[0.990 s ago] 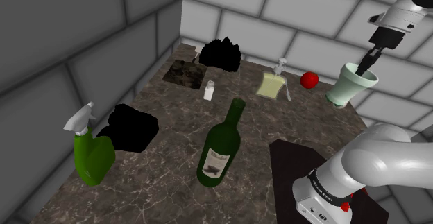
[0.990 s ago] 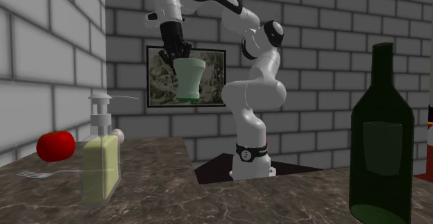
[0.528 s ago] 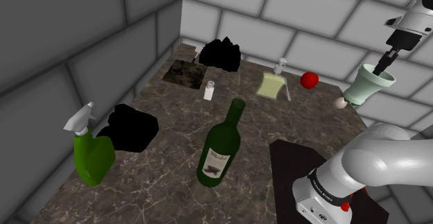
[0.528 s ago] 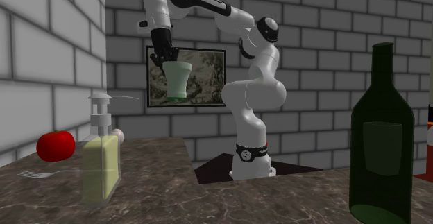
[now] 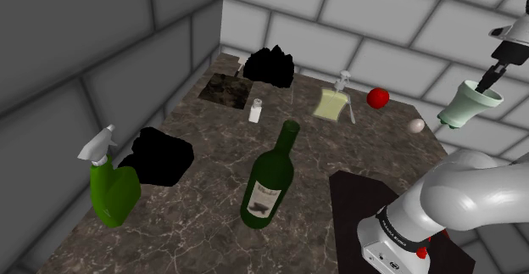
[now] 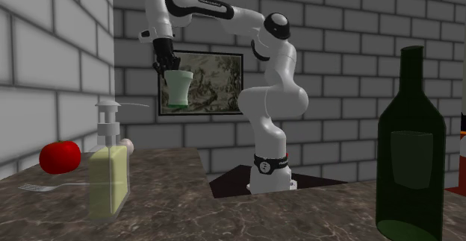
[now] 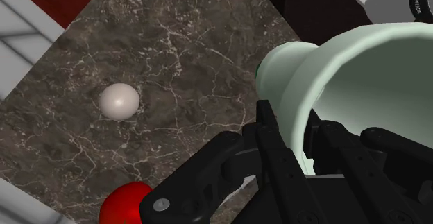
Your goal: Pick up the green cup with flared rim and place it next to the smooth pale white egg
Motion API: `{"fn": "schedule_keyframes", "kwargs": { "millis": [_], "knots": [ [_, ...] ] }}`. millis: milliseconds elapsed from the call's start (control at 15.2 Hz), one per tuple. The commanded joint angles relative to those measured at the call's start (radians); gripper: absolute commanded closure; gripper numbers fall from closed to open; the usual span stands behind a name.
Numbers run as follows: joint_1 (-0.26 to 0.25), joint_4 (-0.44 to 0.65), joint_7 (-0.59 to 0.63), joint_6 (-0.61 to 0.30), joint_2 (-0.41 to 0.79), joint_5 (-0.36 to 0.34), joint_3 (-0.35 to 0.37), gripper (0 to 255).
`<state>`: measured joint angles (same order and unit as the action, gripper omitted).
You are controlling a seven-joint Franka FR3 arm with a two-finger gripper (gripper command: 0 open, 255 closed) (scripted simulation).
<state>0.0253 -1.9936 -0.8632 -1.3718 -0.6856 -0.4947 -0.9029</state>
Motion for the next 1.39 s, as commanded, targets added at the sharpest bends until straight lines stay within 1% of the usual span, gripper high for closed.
{"fn": "schedule_keyframes", "kwargs": {
  "millis": [0, 132, 264, 330, 396, 858, 1320],
  "knots": [
    [-0.041, 0.077, -0.064, -0.005, 0.052, -0.009, -0.083, 255],
    [-0.089, 0.143, -0.120, -0.013, 0.095, -0.012, -0.169, 255],
    [-0.151, 0.214, -0.177, -0.019, 0.139, -0.009, -0.269, 255],
    [-0.191, 0.252, -0.206, -0.022, 0.160, -0.007, -0.327, 255],
    [-0.248, 0.300, -0.240, -0.023, 0.184, -0.003, -0.405, 255],
    [-0.228, 0.199, -0.213, -0.103, 0.151, -0.032, -0.409, 255],
    [-0.221, 0.110, -0.193, -0.185, 0.131, -0.057, -0.434, 255]
  ]
}}
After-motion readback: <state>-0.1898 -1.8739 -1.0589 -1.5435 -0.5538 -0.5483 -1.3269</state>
